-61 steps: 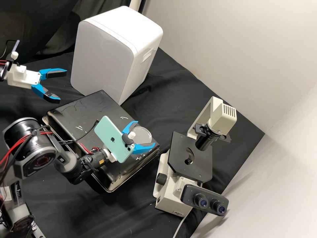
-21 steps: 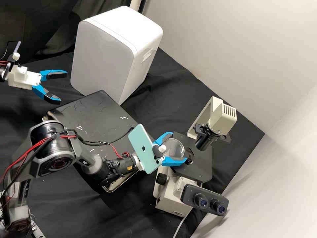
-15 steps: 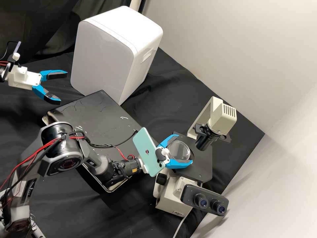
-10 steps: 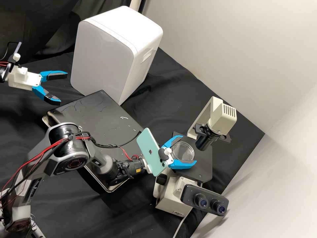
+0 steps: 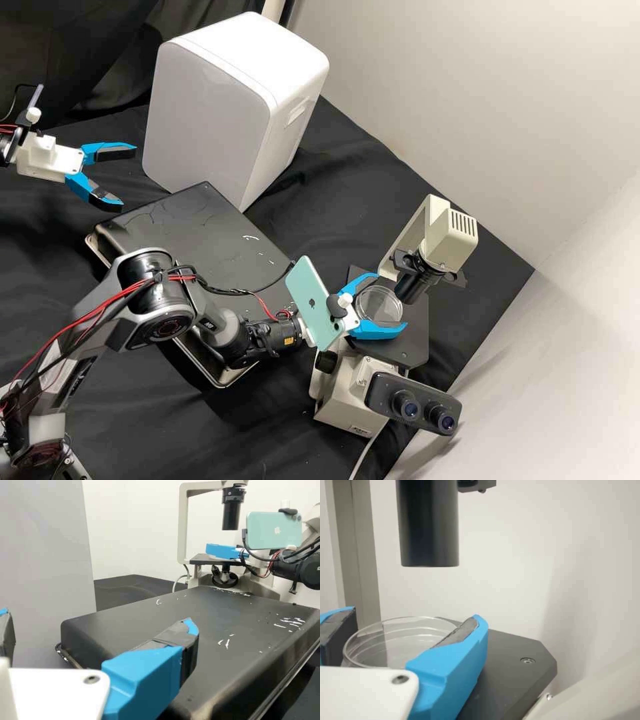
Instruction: Place the petri dish on the microscope
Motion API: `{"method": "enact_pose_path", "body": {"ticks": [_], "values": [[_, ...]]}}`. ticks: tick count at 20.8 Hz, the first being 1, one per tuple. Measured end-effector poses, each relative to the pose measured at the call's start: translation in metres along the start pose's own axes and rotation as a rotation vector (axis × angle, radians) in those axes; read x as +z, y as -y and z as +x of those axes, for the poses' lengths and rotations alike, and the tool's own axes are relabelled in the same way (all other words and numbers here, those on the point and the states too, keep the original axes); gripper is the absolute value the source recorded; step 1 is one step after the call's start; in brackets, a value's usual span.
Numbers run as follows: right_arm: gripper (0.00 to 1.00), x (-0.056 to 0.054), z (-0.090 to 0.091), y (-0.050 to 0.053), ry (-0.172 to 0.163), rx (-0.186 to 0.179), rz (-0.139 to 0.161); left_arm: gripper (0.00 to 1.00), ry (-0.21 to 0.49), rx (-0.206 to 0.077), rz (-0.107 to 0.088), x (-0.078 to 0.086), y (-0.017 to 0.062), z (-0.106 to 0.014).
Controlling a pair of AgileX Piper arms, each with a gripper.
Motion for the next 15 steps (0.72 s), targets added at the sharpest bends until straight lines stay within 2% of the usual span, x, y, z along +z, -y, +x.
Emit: {"method": "enact_pose_path", "body": {"ticks": [2,5,8,9,12,15], "values": [[0.00,0.0010,0.0030,0.0014,-0.002,0.004,-0.005,1.00,0.000,0.000,0.000,0.0000,0.0000,0.0000],[0.00,0.0026,0.0059,0.0026,0.000,0.008,-0.029,1.00,0.000,0.000,0.000,0.0000,0.0000,0.0000],[0.00,0.0015,0.0073,0.0033,0.005,0.022,-0.031,1.00,0.002,0.008,0.004,-0.0007,-0.0022,0.0017],[1.00,0.0013,0.0075,0.0031,0.008,0.026,-0.030,1.00,0.002,0.008,-0.004,-0.0007,-0.0022,0.0017],[1.00,0.0007,0.0081,0.0033,0.014,0.028,-0.043,1.00,0.002,0.008,-0.011,-0.0007,-0.0022,0.0017],[1.00,0.0008,0.0084,0.0037,0.023,0.030,-0.038,1.00,0.002,0.008,-0.011,-0.0007,-0.0022,0.0017]]}}
